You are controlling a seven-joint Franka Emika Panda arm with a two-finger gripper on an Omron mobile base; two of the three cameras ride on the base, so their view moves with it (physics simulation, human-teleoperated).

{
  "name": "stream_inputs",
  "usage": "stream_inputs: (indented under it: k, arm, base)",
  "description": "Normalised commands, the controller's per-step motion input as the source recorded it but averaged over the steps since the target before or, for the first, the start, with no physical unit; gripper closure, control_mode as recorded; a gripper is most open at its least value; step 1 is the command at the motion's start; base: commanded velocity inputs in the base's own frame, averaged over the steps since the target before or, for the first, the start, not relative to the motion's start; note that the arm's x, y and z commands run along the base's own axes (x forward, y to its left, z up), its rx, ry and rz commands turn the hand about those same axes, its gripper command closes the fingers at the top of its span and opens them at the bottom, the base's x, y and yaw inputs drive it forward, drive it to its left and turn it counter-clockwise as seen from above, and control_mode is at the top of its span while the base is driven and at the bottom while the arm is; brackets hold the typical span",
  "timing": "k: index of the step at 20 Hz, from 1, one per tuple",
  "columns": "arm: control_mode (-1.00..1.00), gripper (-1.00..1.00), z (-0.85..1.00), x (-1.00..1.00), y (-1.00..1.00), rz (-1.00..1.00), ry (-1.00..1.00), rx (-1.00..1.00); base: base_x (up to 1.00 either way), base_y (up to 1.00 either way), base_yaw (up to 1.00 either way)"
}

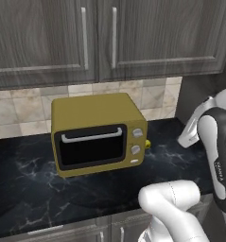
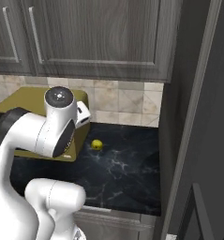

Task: Place the beer on the top shelf of the fridge to keep it out of children's reach, and place the sweet potato and pear on lower shelves for easy access.

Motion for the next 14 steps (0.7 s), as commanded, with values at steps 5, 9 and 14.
stream_inputs:
  k: [5, 9, 14]
  arm:
    - [-1.0, -1.0, -0.39, 0.07, -0.07, 0.22, -0.01, -0.09]
    - [-1.0, -1.0, -0.39, 0.06, -0.13, 0.23, -0.01, -0.07]
    - [-1.0, -1.0, -0.36, 0.11, -0.1, 0.21, 0.0, -0.06]
  base:
    - [0.0, 0.0, 0.0]
    - [0.0, 0.0, 0.0]
    - [0.0, 0.0, 0.0]
